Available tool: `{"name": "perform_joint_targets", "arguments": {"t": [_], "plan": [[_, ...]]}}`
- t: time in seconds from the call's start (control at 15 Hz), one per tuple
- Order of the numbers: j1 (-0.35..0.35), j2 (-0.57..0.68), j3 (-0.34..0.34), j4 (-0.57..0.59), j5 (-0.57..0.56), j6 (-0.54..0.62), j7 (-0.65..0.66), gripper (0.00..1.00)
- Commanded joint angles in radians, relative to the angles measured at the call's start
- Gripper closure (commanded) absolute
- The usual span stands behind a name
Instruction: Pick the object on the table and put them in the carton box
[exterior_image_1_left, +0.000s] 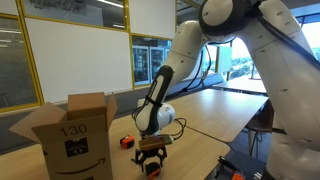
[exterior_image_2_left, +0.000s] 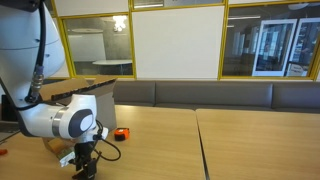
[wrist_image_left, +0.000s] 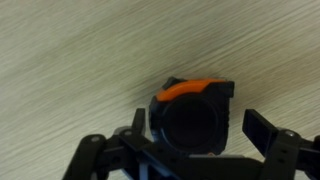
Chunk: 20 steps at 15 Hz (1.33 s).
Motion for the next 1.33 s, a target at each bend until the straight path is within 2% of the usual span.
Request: {"name": "perform_joint_targets", "arguments": {"t": [0.0, 0.2, 0.27, 0.33, 0.47, 0.53, 0.73, 0.93, 1.27], "plan": [[0.018, 0.018, -0.013, 0.017, 0.043, 0.009, -0.038, 0.0], [0.02, 0.023, -0.014, 0.017, 0.045, 0.011, -0.046, 0.0], [0.024, 0.024, -0.017, 0.017, 0.04, 0.013, -0.048, 0.25], [0.025, 0.025, -0.017, 0.017, 0.04, 0.012, -0.051, 0.27], [0.026, 0.025, -0.018, 0.017, 0.041, 0.011, -0.055, 0.44], [0.026, 0.024, -0.018, 0.016, 0.041, 0.011, -0.056, 0.47], [0.026, 0.024, -0.019, 0.014, 0.041, 0.011, -0.059, 0.47], [0.027, -0.026, -0.028, -0.01, 0.036, 0.003, -0.051, 0.47], [0.024, -0.209, -0.077, -0.077, 0.012, -0.009, -0.024, 0.47]]}}
